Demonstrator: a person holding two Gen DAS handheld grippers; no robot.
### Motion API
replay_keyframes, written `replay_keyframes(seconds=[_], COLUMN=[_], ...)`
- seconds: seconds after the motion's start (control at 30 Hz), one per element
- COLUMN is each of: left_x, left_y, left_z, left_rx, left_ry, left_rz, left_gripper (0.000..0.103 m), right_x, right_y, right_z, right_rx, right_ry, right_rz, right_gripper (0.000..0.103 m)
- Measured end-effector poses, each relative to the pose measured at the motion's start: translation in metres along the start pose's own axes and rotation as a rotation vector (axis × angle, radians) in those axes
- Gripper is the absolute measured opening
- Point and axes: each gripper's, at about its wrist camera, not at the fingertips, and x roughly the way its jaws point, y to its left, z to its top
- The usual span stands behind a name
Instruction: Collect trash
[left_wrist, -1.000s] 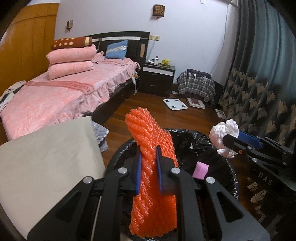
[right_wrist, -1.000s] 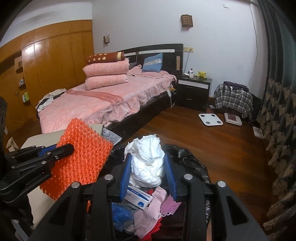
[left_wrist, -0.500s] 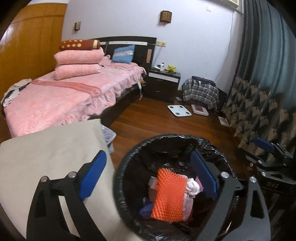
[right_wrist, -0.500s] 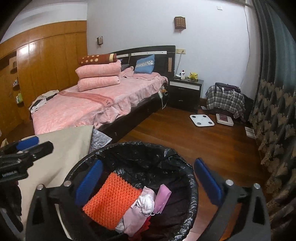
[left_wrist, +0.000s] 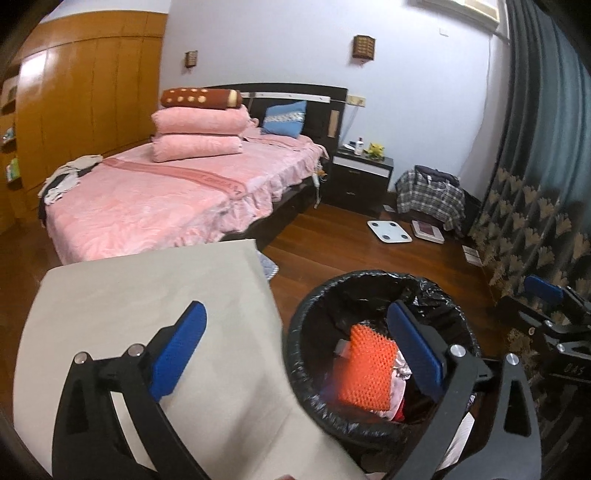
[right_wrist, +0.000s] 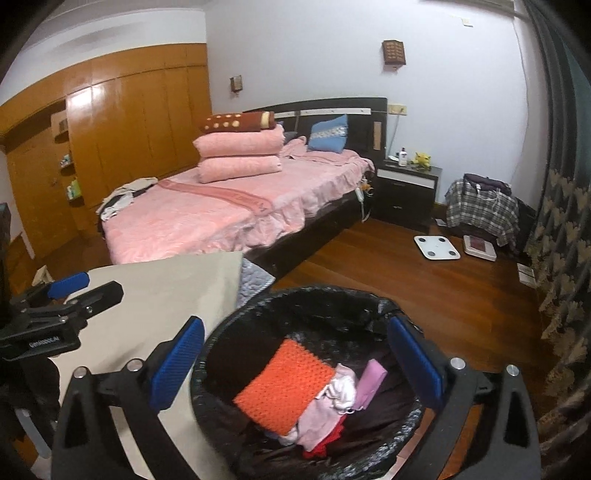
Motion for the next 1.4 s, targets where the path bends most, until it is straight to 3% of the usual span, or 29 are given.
replay_keyframes(seconds=[0.67,1.4], left_x=[-0.098,-0.117], left_y=[0.006,0.004], left_z=[-0.002,-0.01], left_rx=[0.014,0.017], left_ry=[-0.104,-0.128], left_rz=[0.106,0.113], left_gripper=[0.096,0.096], right_x=[-0.057,-0.065], right_y=[0.045,0.058], right_z=[0.022,0.014], right_rx=[-0.059,-0.094], right_ry=[-0.063,-0.074], right_rz=[0.091,0.095], right_gripper=[0.097,0.097])
